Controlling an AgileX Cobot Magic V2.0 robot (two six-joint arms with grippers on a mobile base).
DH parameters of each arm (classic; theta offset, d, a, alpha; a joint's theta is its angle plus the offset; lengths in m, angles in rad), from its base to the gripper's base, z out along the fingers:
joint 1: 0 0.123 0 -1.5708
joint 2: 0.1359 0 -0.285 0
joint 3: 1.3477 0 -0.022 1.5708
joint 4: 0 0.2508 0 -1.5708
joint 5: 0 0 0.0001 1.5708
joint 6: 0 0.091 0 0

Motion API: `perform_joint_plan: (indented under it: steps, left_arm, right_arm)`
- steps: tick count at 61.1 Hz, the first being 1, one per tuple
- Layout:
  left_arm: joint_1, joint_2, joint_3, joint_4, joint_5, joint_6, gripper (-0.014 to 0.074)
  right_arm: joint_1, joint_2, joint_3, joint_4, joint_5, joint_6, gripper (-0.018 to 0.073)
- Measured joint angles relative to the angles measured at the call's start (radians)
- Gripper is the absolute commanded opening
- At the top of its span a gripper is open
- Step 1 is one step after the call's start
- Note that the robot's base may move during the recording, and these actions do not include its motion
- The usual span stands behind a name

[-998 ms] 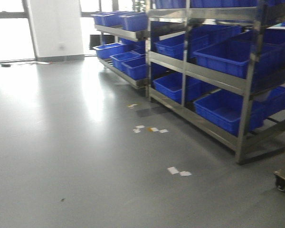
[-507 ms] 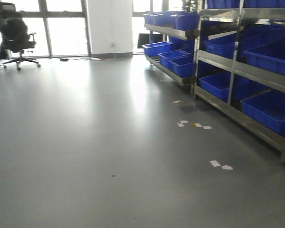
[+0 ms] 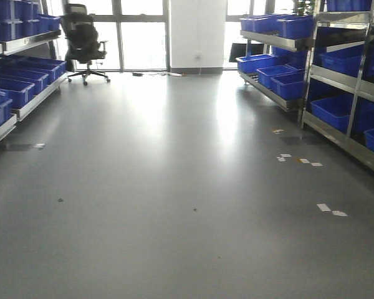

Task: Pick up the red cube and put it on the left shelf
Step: 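Drive the base away from the table, keeping the cube in the right gripper, then drive along the aisle and turn toward the shelf of blue bins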

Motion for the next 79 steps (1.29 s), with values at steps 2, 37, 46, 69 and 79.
perform_joint_plan:
  steps: [2, 37, 46, 69, 79]
  left_arm:
    - [0.000, 0.000, 0.000, 0.000, 0.000, 0.000, 0.0102]
    - [0.000, 0.000, 0.000, 0.000, 0.000, 0.000, 0.0102]
    - [0.000, 0.000, 0.000, 0.000, 0.000, 0.000, 0.0102]
    - [0.000, 0.000, 0.000, 0.000, 0.000, 0.000, 0.0102]
    - [0.000, 0.000, 0.000, 0.000, 0.000, 0.000, 0.0102]
  right_arm:
    - [0.000, 0.000, 0.000, 0.000, 0.000, 0.000, 0.0056]
    - [0.000, 0.000, 0.000, 0.000, 0.000, 0.000, 0.0056]
    - [0.000, 0.000, 0.000, 0.000, 0.000, 0.000, 0.0056]
    - [0.000, 0.000, 0.000, 0.000, 0.000, 0.000, 0.0056]
    - [0.000, 0.000, 0.000, 0.000, 0.000, 0.000, 0.0056]
